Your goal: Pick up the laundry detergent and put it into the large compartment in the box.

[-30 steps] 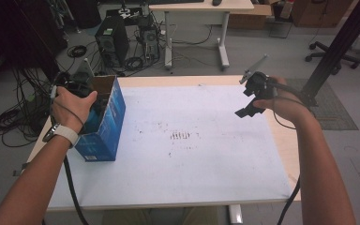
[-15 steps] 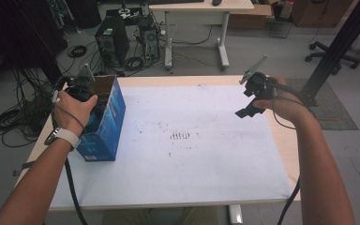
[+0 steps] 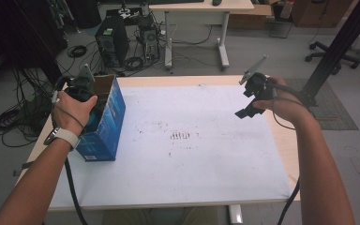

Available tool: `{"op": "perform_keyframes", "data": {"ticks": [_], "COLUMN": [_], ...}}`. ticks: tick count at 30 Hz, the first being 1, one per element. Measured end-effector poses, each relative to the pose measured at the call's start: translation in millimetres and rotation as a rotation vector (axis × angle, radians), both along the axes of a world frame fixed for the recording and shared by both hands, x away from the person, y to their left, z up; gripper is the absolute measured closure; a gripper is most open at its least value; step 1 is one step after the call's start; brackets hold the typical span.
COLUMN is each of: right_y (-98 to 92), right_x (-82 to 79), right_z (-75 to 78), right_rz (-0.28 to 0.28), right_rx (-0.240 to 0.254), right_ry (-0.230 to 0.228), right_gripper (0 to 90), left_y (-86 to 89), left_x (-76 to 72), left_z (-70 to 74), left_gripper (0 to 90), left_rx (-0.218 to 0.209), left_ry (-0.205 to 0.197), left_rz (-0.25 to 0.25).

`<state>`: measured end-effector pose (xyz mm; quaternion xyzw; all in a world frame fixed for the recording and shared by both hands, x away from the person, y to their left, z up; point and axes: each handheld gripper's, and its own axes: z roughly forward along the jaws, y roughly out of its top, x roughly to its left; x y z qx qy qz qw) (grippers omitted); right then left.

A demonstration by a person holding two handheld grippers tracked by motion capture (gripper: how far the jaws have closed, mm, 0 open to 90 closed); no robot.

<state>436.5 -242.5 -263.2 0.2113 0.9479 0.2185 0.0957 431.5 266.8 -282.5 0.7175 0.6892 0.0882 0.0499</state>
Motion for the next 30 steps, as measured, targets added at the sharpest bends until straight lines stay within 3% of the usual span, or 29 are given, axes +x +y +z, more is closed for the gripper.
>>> {"op": "perform_keyframes", "data": {"ticks": [9, 21, 30], "right_y": [-1.4, -0.9, -0.4], "right_x": [-2.0, -3.4, -3.8], "right_z": [1.0, 0.8, 0.7], "right_rz": [-0.003, -0.005, -0.002], "right_rx": [0.002, -0.002, -0.002], "right_ry": [0.000, 0.005, 0.006], "right_gripper": [7.5, 7.5, 7.5], "left_y": [3.3, 2.8, 3.0], "left_x": [0.7, 2.0, 1.7], "left_z": [-0.7, -2.0, -1.1], "left_gripper": [36.8, 25.6, 24.7], "left_rx": [-0.010, -0.030, -0.026], "left_ry": [0.009, 0.026, 0.030], "left_rz": [-0.021, -0.035, -0.041]}}
